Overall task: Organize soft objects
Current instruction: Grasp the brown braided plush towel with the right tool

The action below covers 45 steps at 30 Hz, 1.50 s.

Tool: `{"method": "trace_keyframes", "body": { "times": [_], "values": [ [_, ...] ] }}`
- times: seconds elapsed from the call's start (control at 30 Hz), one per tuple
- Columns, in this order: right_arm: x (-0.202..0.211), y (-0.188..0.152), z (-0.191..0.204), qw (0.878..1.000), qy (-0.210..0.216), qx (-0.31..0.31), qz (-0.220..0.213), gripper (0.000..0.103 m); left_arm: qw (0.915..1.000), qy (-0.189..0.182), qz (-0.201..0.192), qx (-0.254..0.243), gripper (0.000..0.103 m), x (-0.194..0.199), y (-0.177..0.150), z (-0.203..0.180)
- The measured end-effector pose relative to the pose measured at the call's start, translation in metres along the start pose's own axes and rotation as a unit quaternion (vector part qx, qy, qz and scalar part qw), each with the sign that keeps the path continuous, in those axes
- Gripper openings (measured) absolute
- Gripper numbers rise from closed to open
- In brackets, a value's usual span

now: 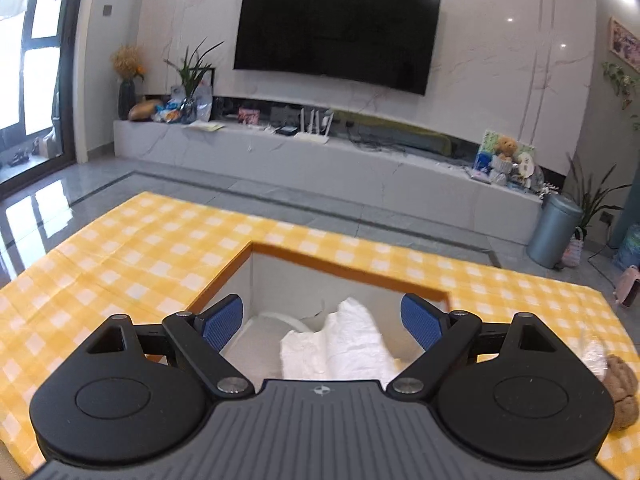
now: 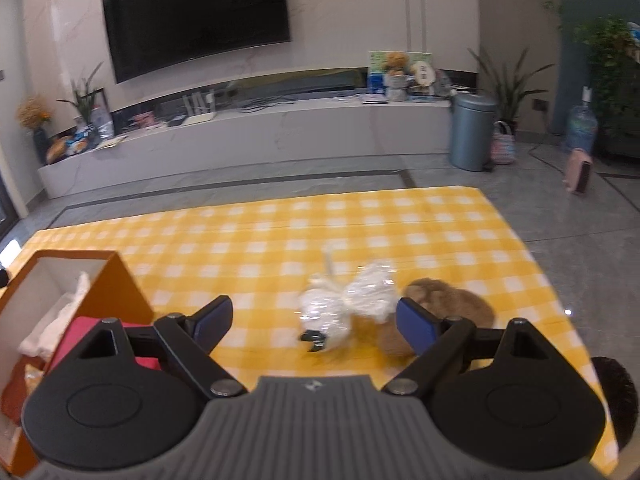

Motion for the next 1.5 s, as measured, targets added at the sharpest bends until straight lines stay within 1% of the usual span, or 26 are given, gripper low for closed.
{"method": "trace_keyframes", "body": {
  "times": [0.07, 0.17, 0.27, 0.33, 0.43, 0.5, 0.57, 0.63, 0.7, 0.77, 0.83, 1.0, 1.1, 1.13, 1.17, 1.23, 1.27, 1.33, 1.37, 1.5],
  "values": [
    [-0.002, 0.0, -0.007, 1.0, -0.008, -0.001, 0.001, 0.087, 0.9998, -0.015, 0.0, -0.009, 0.103, 0.006, 0.002, -0.011],
    [-0.004, 0.001, -0.015, 1.0, -0.015, 0.002, 0.002, 0.087, 0.9986, -0.052, 0.004, -0.013, 0.103, 0.013, 0.0, -0.031],
    [-0.006, 0.004, -0.027, 1.0, -0.025, 0.003, -0.002, 0.089, 0.9953, -0.093, 0.014, -0.024, 0.103, 0.017, -0.003, -0.055],
    [-0.007, 0.007, -0.039, 0.999, -0.035, -0.005, -0.004, 0.089, 0.9924, -0.114, 0.019, -0.044, 0.103, 0.017, -0.004, -0.076],
    [-0.012, 0.009, -0.065, 0.998, -0.046, -0.035, 0.001, 0.09, 0.9884, -0.122, 0.024, -0.087, 0.103, 0.015, -0.007, -0.11],
    [-0.017, 0.006, -0.083, 0.997, -0.055, -0.059, 0.009, 0.092, 0.9838, -0.135, 0.036, -0.112, 0.103, 0.012, -0.013, -0.131],
    [-0.029, -0.001, -0.099, 0.995, -0.071, -0.073, 0.022, 0.092, 0.9803, -0.149, 0.052, -0.119, 0.103, 0.005, -0.02, -0.149],
    [-0.048, -0.01, -0.106, 0.992, -0.091, -0.076, 0.036, 0.092, 0.9773, -0.162, 0.068, -0.118, 0.103, -0.003, -0.028, -0.163],
    [-0.074, -0.02, -0.102, 0.993, -0.085, -0.064, 0.052, 0.092, 0.9748, -0.167, 0.08, -0.125, 0.103, -0.009, -0.035, -0.174],
    [-0.104, -0.032, -0.094, 0.992, -0.078, -0.053, 0.087, 0.088, 0.9717, -0.173, 0.085, -0.136, 0.103, -0.011, -0.045, -0.178],
    [-0.121, -0.04, -0.093, 0.989, -0.089, -0.048, 0.11, 0.087, 0.9713, -0.172, 0.091, -0.137, 0.103, -0.01, -0.054, -0.177],
    [-0.134, -0.049, -0.083, 0.988, -0.084, -0.023, 0.127, 0.088, 0.9721, -0.173, 0.1, -0.123, 0.103, -0.012, -0.065, -0.17],
    [-0.144, -0.06, -0.085, 0.985, -0.094, -0.018, 0.145, 0.088, 0.9711, -0.177, 0.106, -0.121, 0.103, -0.014, -0.068, -0.168],
    [-0.147, -0.063, -0.086, 0.984, -0.095, -0.018, 0.149, 0.084, 0.9699, -0.18, 0.109, -0.122, 0.103, -0.013, -0.07, -0.168],
    [-0.147, -0.065, -0.087, 0.984, -0.092, -0.022, 0.151, 0.074, 0.9682, -0.185, 0.113, -0.124, 0.103, -0.012, -0.072, -0.168],
    [-0.148, -0.067, -0.09, 0.982, -0.091, -0.034, 0.16, 0.069, 0.9666, -0.189, 0.12, -0.125, 0.103, -0.011, -0.075, -0.165],
    [-0.146, -0.066, -0.089, 0.983, -0.091, -0.032, 0.158, 0.065, 0.9674, -0.187, 0.121, -0.12, 0.103, -0.011, -0.077, -0.163],
    [-0.141, -0.065, -0.088, 0.983, -0.088, -0.026, 0.156, 0.061, 0.9682, -0.185, 0.127, -0.111, 0.103, -0.012, -0.08, -0.16],
    [-0.138, -0.066, -0.088, 0.983, -0.087, -0.022, 0.159, 0.059, 0.9671, -0.187, 0.13, -0.112, 0.103, -0.011, -0.082, -0.16],
    [-0.115, -0.075, -0.086, 0.98, -0.088, 0.003, 0.177, 0.058, 0.9632, -0.207, 0.127, -0.116, 0.103, -0.006, -0.081, -0.16]
  ]
}}
Point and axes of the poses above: each gripper's, at about its wrist camera, not at the fingertips, and x roughly against the way its jaws point, z to its left, y to its top, the point moved 9 cm from there along -x, roughly the way its jaws point, and after that the axes turned 12 degrees about -y, right-handed, at the moved point
